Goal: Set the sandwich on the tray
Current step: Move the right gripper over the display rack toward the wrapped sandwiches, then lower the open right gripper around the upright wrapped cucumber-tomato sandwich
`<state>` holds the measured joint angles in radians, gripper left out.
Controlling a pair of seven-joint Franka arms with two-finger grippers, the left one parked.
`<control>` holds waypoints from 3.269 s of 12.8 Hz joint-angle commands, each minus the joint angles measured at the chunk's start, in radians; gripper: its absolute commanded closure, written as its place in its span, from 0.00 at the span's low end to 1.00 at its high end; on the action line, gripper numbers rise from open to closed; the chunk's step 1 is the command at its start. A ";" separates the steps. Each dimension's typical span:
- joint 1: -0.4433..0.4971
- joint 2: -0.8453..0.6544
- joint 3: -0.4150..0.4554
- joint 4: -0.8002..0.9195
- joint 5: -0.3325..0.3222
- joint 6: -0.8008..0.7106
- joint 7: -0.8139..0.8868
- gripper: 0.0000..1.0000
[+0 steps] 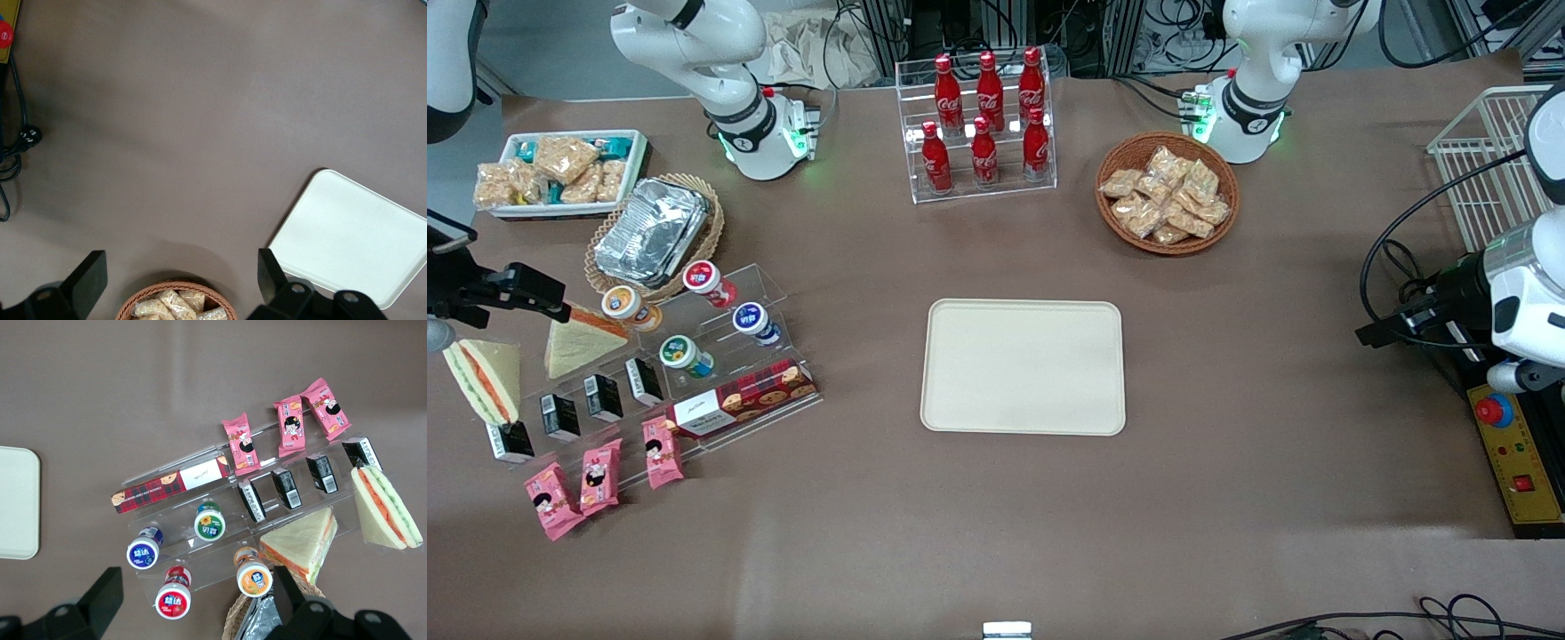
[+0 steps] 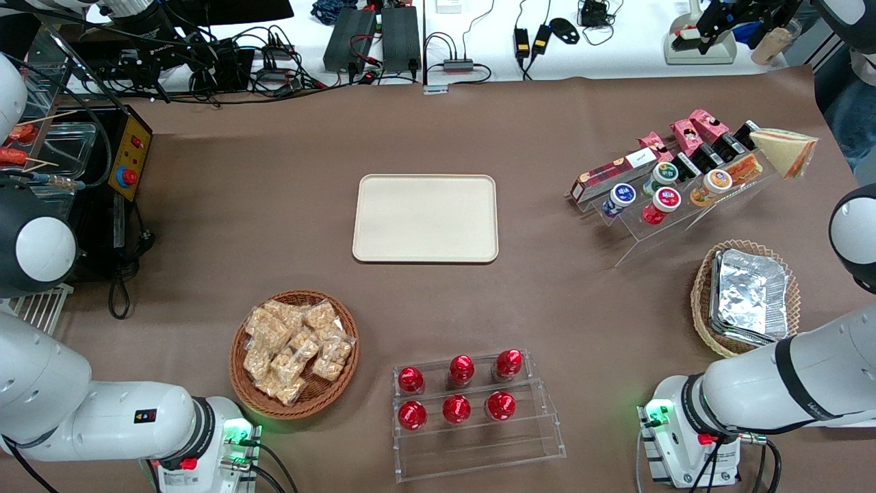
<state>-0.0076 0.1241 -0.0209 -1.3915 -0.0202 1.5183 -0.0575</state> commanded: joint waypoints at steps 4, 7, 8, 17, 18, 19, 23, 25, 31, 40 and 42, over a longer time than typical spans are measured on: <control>-0.008 0.002 -0.004 0.005 0.028 -0.006 0.010 0.00; -0.015 0.002 -0.004 0.003 0.028 -0.006 0.011 0.00; -0.015 0.002 -0.004 0.003 0.028 -0.006 0.011 0.00; -0.066 0.000 -0.005 0.000 0.026 0.002 -0.007 0.00; -0.089 0.000 -0.005 0.000 0.026 0.002 -0.027 0.00; -0.107 0.000 -0.005 0.000 0.025 0.006 -0.072 0.00; -0.230 0.011 -0.010 -0.071 0.020 0.078 -0.302 0.00; -0.300 0.017 -0.008 -0.112 0.023 0.140 -0.439 0.00; -0.408 0.129 -0.011 -0.113 0.011 0.180 -0.657 0.00; -0.468 0.219 -0.011 -0.181 -0.063 0.330 -0.792 0.00; -0.469 0.223 -0.011 -0.208 -0.066 0.353 -0.794 0.00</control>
<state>-0.4681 0.3587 -0.0374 -1.5625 -0.0686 1.8347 -0.8328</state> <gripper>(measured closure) 0.000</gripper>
